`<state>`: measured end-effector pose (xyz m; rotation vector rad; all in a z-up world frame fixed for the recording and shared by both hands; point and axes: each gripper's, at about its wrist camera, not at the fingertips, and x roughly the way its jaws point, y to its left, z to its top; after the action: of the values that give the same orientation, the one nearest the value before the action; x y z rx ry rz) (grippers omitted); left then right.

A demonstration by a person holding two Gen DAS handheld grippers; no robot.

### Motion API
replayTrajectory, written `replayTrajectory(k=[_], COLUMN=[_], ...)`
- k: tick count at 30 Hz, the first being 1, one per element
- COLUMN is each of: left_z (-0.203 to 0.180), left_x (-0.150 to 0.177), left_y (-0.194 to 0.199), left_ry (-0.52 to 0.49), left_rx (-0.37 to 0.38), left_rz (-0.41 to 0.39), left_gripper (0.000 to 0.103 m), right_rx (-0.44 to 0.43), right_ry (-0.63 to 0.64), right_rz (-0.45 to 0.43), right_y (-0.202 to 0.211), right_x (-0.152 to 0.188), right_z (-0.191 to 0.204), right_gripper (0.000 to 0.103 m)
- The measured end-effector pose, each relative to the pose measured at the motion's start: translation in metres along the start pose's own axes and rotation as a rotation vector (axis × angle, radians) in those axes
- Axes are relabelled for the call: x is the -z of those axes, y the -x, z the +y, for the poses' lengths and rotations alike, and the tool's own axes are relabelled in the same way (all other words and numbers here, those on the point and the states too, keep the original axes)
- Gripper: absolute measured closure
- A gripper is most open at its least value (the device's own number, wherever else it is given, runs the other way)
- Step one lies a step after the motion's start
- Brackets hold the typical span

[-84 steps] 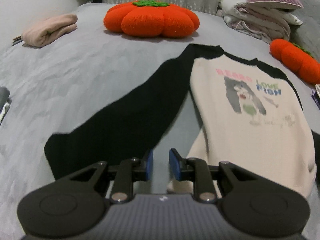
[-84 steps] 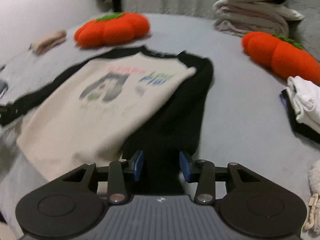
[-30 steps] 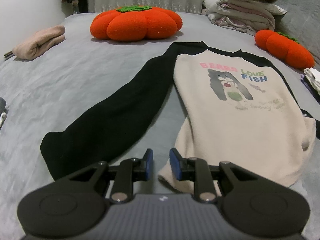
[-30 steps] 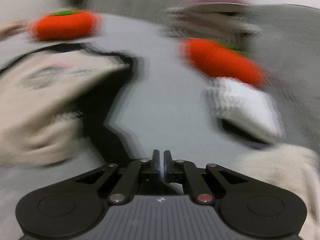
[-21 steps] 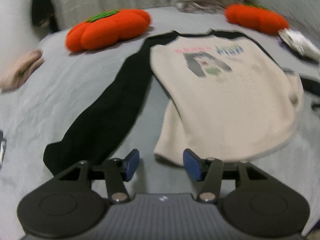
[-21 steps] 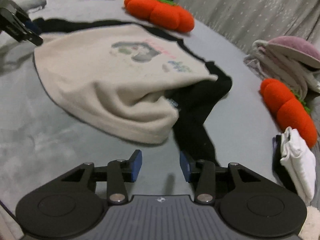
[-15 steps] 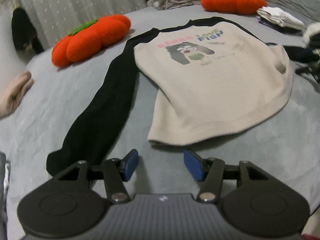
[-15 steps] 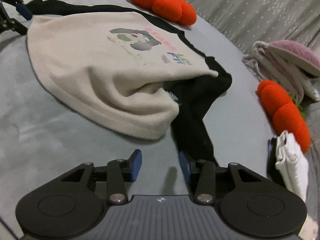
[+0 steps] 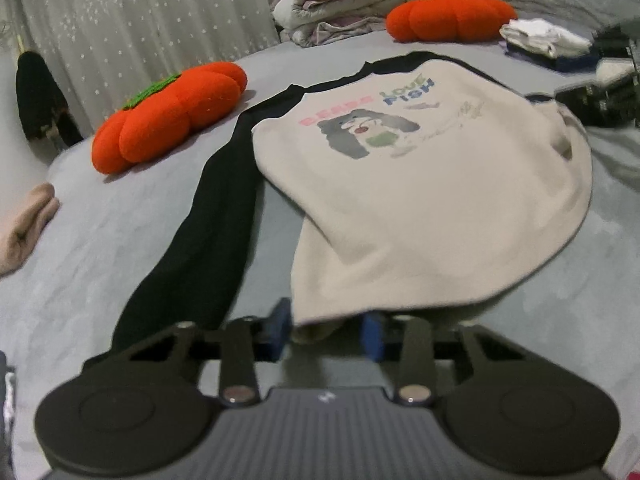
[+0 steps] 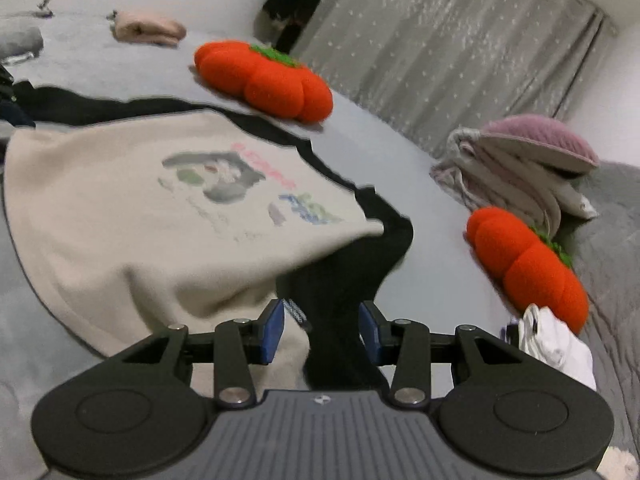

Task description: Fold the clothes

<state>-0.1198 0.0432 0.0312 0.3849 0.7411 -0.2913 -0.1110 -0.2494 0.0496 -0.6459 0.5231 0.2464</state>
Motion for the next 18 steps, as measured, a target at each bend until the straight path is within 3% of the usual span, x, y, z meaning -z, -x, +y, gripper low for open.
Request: replayTrajectory(k=[3, 10, 15, 18], left_z=[0.007, 0.025, 0.05, 0.058], left_x=[-0.004, -0.019, -0.026, -0.025], left_y=[-0.004, 0.006, 0.007, 0.005], left_ry=[0.053, 0.222, 0.439, 0.479], left_rx=[-0.02, 0.003, 0.06, 0.06], left_rz=[0.013, -0.03, -0.008, -0.004], left_gripper=[0.088, 0.09, 0.091, 0.091], right_rx=[-0.011, -0.145, -0.063, -0.035], right_ry=[0.053, 0.145, 0.317, 0.299], right_rz=[0.036, 0.119, 0.076, 0.045], right_y=[0.003, 0.019, 0.009, 0.003], right_x=[0.008, 0.033, 0.032, 0.026], right_z=[0.0, 0.008, 0.044, 0.044], right_gripper=[0.063, 0.062, 0.063, 0.067])
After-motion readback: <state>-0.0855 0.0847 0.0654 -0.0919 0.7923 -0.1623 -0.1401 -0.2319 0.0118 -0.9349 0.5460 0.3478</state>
